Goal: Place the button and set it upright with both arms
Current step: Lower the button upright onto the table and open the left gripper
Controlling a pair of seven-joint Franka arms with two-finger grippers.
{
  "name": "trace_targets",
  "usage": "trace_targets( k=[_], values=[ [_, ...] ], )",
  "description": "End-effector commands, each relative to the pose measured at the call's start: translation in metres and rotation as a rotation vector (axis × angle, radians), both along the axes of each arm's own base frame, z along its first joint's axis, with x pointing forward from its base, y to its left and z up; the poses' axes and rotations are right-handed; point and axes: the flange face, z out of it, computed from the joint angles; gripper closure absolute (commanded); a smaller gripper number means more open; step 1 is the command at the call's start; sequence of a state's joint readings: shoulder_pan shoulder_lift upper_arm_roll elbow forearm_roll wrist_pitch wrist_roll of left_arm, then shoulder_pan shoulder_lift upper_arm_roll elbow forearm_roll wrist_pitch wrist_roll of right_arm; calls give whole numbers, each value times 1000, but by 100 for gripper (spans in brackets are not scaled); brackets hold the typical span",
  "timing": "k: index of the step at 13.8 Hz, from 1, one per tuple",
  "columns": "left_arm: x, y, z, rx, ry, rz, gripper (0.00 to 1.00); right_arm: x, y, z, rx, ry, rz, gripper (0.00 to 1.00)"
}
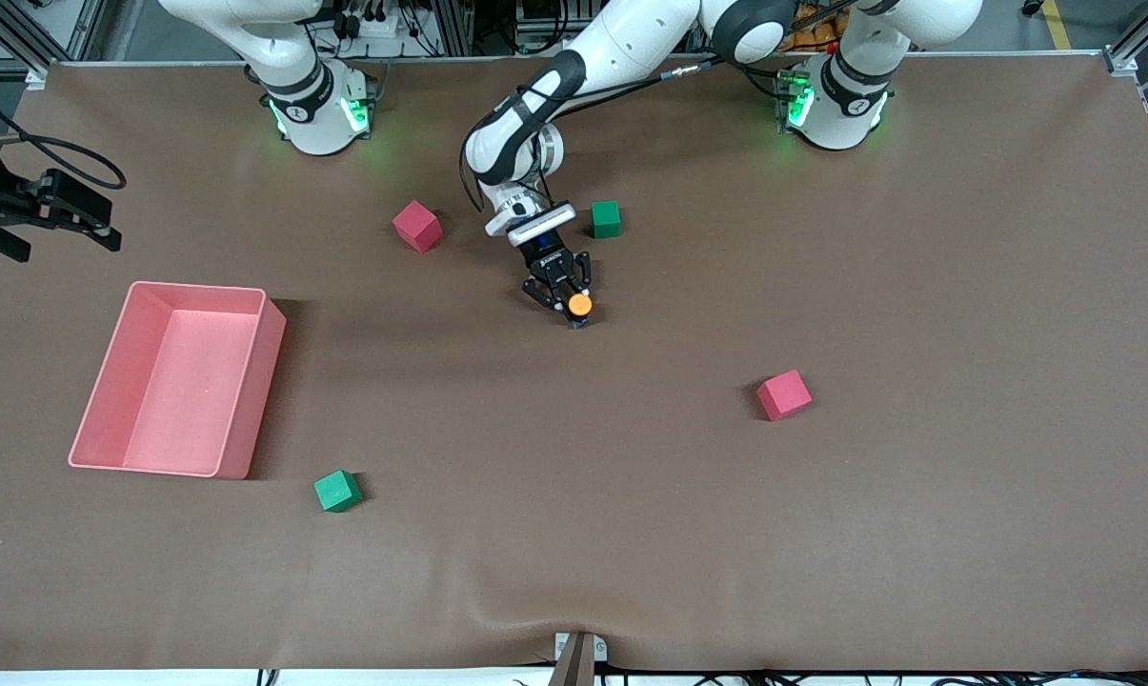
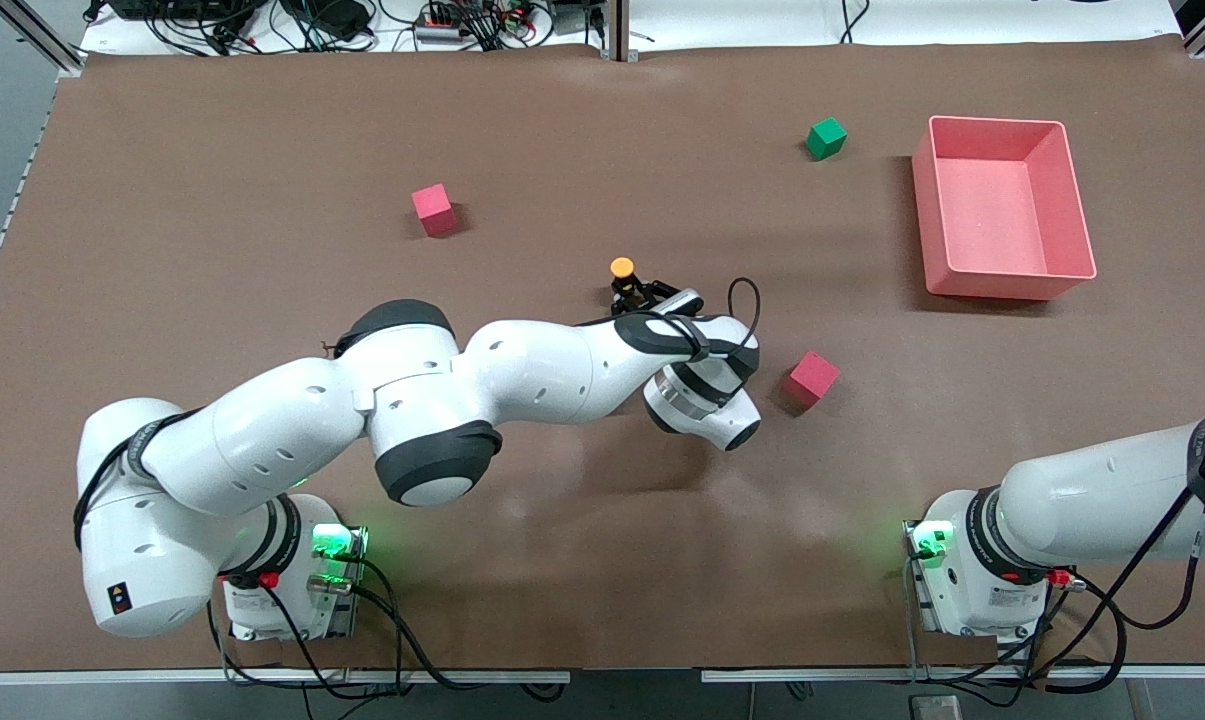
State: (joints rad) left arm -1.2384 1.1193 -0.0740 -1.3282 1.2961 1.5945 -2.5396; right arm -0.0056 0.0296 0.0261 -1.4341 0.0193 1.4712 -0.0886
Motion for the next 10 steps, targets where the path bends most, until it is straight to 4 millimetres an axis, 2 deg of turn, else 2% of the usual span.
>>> trace_targets(
  k=[1,2,3,5,6,10],
  values=[
    [4,-7,-4,-16,-33,-21,78,-1,-1,2,14,-2,3,0],
    [4,-9,-1,-19,-33,-22,64,-1,-1,2,14,-2,3,0],
    [4,-9,1,-16,-32,-23,38,-1,-2,2,14,-2,2,0],
    [4,-11,4,-14,-30,-27,3,-1,-2,1,14,0,1,0],
    [3,-11,4,-8,-27,-30,0,-1,-2,1,14,0,1,0],
    [-3,-15,9,-21,-16,-30,0,0,-3,1,14,0,0,0]
  ],
)
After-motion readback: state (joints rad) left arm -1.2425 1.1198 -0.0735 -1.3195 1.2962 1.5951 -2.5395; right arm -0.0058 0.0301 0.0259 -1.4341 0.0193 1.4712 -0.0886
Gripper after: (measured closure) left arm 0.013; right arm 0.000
